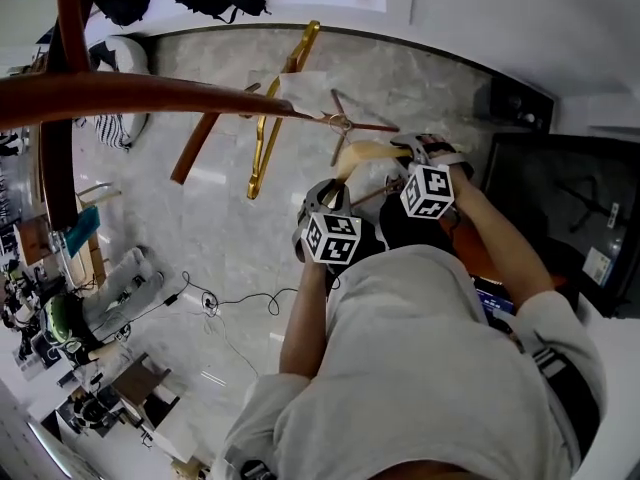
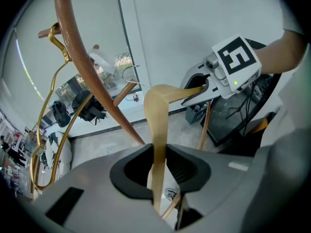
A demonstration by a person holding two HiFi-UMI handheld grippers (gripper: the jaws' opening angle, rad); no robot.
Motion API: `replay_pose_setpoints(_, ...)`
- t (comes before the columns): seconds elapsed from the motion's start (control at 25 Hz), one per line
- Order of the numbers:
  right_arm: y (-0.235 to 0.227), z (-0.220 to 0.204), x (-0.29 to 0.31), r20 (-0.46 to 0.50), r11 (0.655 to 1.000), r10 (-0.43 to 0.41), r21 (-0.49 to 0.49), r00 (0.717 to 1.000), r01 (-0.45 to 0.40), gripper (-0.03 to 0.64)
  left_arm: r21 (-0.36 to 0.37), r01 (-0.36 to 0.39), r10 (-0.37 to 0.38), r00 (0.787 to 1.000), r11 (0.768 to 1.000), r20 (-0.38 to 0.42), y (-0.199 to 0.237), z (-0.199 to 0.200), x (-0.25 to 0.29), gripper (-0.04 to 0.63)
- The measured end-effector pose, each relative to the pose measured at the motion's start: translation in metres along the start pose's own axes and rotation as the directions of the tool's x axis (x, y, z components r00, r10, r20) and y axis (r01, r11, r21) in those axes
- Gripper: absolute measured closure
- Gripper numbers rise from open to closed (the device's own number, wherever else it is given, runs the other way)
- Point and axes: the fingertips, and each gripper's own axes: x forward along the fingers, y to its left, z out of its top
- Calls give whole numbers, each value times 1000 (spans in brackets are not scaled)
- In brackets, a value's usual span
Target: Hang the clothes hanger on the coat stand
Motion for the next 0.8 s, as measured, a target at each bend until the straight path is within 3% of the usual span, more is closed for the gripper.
replay_pose_setpoints(0.8,3,-7,44,3,997,44,61,999,-44,563,38,-74,76,996,997,-52,17,-8,19,503)
